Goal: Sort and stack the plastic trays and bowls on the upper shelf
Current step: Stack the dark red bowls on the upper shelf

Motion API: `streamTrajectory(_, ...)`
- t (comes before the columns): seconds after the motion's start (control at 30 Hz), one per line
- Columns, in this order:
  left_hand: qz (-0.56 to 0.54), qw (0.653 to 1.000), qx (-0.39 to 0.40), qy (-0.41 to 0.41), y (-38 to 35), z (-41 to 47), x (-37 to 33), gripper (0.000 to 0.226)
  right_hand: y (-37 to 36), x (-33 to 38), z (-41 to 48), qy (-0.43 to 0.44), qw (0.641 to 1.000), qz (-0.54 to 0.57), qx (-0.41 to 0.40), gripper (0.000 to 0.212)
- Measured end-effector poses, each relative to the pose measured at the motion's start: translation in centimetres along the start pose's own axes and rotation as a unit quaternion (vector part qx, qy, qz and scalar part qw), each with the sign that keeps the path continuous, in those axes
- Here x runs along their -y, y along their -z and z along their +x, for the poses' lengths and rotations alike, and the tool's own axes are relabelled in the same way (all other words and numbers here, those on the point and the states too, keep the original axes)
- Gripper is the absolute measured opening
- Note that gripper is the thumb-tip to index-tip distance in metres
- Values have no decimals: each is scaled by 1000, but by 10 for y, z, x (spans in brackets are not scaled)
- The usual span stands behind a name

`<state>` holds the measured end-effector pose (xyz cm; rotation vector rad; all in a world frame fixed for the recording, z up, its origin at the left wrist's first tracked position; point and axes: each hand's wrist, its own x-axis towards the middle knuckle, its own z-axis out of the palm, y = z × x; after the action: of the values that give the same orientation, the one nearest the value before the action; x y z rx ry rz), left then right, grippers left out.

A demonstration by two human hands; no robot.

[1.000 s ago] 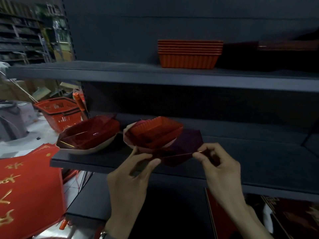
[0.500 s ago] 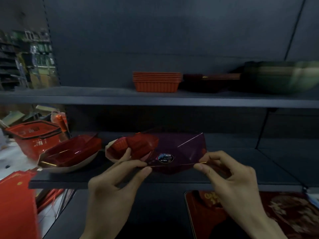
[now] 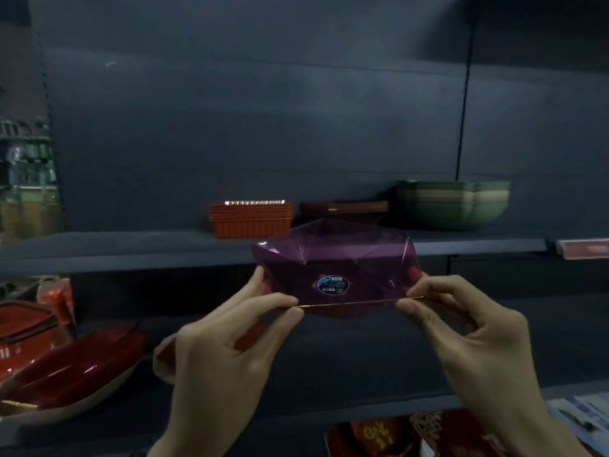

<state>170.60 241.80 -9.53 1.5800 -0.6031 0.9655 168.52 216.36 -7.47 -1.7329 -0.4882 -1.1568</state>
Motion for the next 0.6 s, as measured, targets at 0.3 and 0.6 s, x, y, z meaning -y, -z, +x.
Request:
streamTrajectory(0.3,5,998,13,-62,-34,84,-6,16,21,-22,79,93,994,-52,20,15)
streamTrajectory(0.6,44,992,-5,-122,-81,183,29,12,10,-55,168,58,998,-21,25,10)
